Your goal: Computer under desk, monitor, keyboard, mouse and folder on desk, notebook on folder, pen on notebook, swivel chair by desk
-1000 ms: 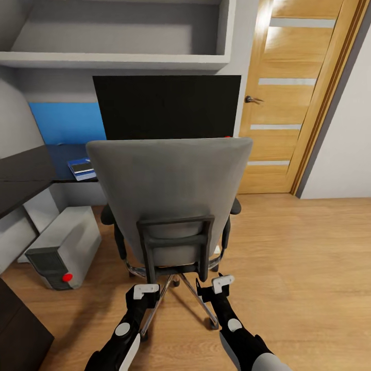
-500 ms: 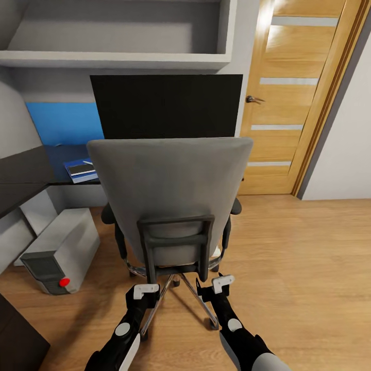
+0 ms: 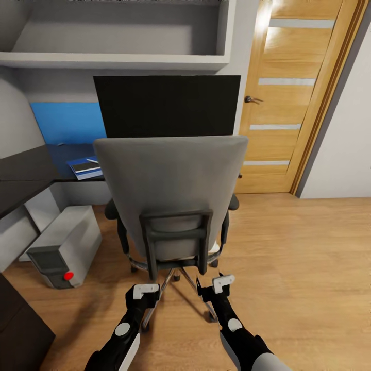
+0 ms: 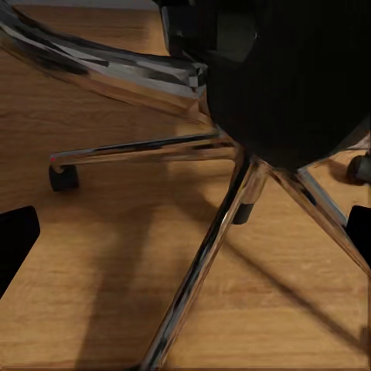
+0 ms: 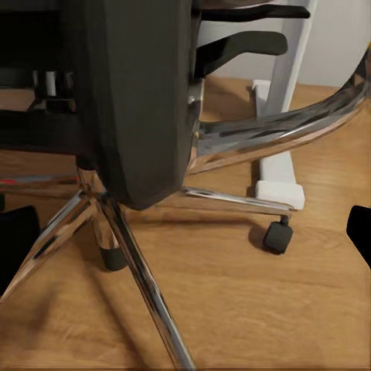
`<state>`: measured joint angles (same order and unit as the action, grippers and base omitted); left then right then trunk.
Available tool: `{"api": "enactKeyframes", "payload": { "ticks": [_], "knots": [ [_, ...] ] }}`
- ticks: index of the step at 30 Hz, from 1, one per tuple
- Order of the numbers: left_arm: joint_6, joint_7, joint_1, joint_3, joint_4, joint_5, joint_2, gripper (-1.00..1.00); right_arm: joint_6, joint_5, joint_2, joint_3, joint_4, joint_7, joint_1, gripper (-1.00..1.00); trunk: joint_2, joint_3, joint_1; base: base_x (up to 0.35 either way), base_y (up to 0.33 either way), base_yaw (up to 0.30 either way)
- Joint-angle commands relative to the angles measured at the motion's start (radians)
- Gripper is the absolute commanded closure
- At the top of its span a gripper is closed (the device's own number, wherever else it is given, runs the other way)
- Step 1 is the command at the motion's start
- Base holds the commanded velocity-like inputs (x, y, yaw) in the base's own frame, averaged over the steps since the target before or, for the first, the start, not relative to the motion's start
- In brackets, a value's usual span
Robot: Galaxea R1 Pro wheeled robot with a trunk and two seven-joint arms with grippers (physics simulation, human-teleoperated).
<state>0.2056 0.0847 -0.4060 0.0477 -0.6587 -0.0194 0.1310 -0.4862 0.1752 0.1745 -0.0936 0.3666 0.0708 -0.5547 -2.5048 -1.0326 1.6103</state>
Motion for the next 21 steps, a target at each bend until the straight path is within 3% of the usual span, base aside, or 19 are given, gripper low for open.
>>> {"api": "enactKeyframes", "payload": {
  "ticks": [1, 13, 21],
  "knots": [
    [0.003, 0.009, -0.001, 0.004, 0.001, -0.002, -0.001, -1.00, -0.002, 0.009, 0.000, -0.002, -0.001, 0.007, -0.001, -1.00, 0.000, -0.001, 0.000, -0.077, 0.000, 0.000],
    [0.019, 0.009, -0.001, 0.004, 0.009, -0.002, -0.001, -1.00, -0.002, 0.009, 0.000, -0.002, -0.001, 0.007, -0.001, -1.00, 0.000, -0.001, 0.000, -0.029, 0.000, 0.000],
    [0.025, 0.009, -0.001, 0.004, 0.016, -0.002, -0.001, -1.00, -0.002, 0.009, 0.000, -0.002, -0.001, 0.007, -0.001, -1.00, 0.000, -0.001, 0.000, -0.192, -0.054, 0.000]
  ]
}}
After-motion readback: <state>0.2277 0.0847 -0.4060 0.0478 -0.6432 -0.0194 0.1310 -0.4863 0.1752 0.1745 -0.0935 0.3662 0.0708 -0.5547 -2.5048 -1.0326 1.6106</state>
